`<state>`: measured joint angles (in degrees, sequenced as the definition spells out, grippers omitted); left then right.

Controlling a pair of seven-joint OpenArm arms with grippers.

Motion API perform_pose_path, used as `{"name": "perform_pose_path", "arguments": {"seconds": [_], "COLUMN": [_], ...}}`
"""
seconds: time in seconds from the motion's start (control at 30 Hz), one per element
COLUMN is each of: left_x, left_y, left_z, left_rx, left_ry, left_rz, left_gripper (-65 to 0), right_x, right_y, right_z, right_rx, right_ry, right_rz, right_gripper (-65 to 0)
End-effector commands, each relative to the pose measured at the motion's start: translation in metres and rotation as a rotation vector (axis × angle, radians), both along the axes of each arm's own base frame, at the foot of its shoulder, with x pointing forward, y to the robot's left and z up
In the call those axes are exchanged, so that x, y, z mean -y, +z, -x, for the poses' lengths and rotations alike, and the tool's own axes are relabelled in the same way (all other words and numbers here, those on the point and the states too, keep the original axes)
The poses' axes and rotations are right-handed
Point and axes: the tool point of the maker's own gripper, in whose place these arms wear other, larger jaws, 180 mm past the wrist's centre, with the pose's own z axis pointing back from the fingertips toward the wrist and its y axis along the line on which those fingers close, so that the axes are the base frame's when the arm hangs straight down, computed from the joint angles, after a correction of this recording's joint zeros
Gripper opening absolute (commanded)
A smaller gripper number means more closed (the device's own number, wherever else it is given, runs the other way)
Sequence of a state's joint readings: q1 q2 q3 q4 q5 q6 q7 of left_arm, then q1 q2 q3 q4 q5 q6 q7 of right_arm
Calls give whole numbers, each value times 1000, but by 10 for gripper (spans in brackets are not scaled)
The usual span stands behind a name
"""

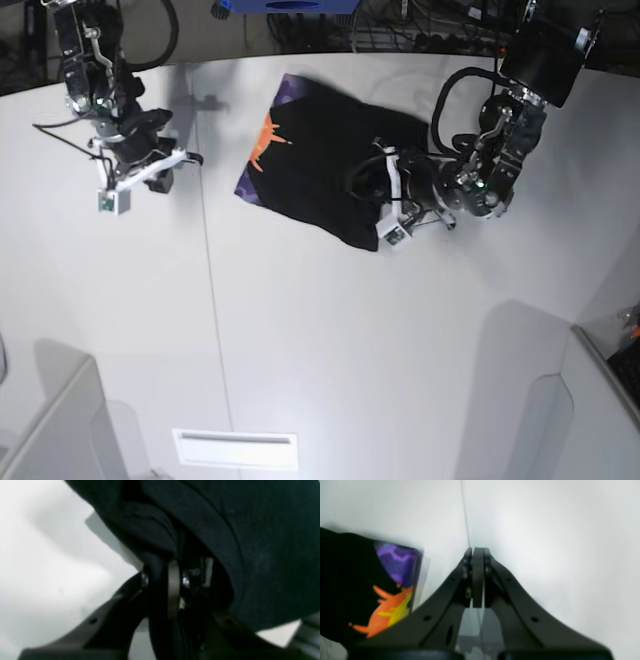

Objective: Fold the T-shirt properly
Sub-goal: 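Grasp the bundle edge with the left gripper and flip it over, smoothing it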

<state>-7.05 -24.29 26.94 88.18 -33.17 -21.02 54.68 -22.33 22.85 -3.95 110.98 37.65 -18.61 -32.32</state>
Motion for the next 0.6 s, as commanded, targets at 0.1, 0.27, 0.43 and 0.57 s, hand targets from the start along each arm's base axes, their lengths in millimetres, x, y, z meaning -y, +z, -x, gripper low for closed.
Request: {"name": "perform_pose_path", "arguments": {"seconds": [0.1, 0.27, 0.43, 0.57], "left_x": [-1, 19, 32, 47], "left_y": [-11, -7, 5, 8], "left_z": [-5, -15, -29, -32], "left_rx": [87, 192, 289, 398], "left_ry": [-199, -420, -648, -830], "left_rz": [-252, -377, -459, -506], "left_gripper": [-650, -650, -650, -650], "right_x": [23, 42, 53, 53], "right_y": [4, -6, -16, -21], "right_z": [6, 30, 56, 66], "right_rx": [21, -23, -70, -89], "right_ry": [-97, -188, -278, -307], "right_rz": [3, 1, -11, -21], "right_gripper": [-650, -650, -650, -650]}}
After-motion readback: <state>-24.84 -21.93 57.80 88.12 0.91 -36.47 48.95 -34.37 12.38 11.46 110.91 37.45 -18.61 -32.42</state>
